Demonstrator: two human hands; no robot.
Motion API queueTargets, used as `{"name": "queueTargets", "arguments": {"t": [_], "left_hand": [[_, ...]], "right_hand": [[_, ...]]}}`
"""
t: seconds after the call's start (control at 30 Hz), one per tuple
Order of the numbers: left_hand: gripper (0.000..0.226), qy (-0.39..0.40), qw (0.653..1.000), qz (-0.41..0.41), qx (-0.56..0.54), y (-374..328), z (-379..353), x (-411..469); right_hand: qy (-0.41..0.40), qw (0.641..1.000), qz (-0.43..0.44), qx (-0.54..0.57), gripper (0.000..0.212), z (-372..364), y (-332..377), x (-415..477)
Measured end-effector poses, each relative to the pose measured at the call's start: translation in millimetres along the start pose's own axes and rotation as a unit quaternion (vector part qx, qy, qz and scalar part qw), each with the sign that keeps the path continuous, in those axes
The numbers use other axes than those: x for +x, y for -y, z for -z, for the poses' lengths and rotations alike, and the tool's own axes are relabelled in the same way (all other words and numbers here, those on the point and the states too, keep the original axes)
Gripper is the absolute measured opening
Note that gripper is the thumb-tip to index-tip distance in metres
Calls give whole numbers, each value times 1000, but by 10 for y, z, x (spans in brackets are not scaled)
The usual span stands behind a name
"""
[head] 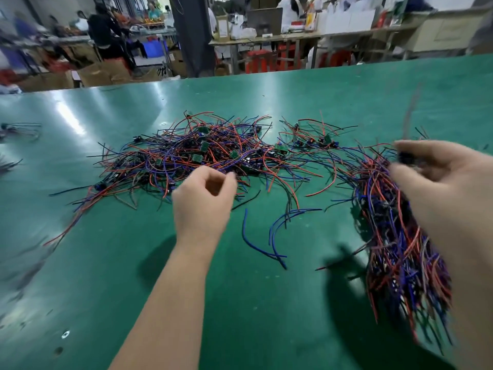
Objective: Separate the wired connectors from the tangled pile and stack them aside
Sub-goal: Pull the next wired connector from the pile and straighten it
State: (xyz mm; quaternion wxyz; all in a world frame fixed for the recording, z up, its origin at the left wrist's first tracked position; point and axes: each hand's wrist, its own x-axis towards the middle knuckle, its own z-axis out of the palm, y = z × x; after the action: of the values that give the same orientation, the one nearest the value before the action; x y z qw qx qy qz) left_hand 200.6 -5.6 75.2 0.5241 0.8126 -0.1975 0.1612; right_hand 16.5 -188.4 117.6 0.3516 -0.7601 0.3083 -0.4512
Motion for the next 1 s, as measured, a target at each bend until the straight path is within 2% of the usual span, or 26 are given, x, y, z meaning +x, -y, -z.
{"name": "queueTargets", "arguments": {"t": [0.03, 0.1, 0.17, 0.27, 0.33, 0.4, 0.53, 0.67, 0.73, 0.83, 0.9, 1.0], "left_hand": [[19, -40, 997, -13, 58, 71, 55, 46], [7, -66, 992, 4, 105, 230, 103, 123], [31, -46, 981, 52, 180, 395, 79, 190], [64, 85, 941, 148, 291, 554, 39, 254], [62, 140, 922, 164, 321, 614, 1, 254], [48, 130, 929, 149, 314, 647, -21, 252], [15, 43, 961, 123, 242, 696, 10, 276], [9, -23, 979, 111, 169, 708, 18, 293], [7, -62, 983, 136, 107, 693, 9, 298], [12, -152, 967, 202, -32, 683, 29, 346], [18, -208, 938, 221, -169, 612, 85, 362], [27, -273, 919, 159, -237, 379, 213, 344]], "right_hand": [[-4, 998, -21, -58, 25, 54, -51, 47], [20, 980, -69, -186, 40, 104, -127, 108], [40, 965, -88, -245, 49, 88, -114, 113], [39, 974, -52, -216, 44, 8, -7, 35], [52, 980, -27, -188, 40, -55, 42, -32], [66, 984, -6, -166, 36, -107, 56, -76], [79, 988, 33, -130, 34, -166, 83, -137], [91, 988, 61, -109, 31, -229, 123, -184], [97, 988, 67, -95, 30, -247, 117, -205], [100, 990, 68, -73, 27, -265, 108, -218], [103, 991, 62, -59, 25, -283, 112, -224], [101, 992, 64, -46, 23, -325, 114, -248]]}}
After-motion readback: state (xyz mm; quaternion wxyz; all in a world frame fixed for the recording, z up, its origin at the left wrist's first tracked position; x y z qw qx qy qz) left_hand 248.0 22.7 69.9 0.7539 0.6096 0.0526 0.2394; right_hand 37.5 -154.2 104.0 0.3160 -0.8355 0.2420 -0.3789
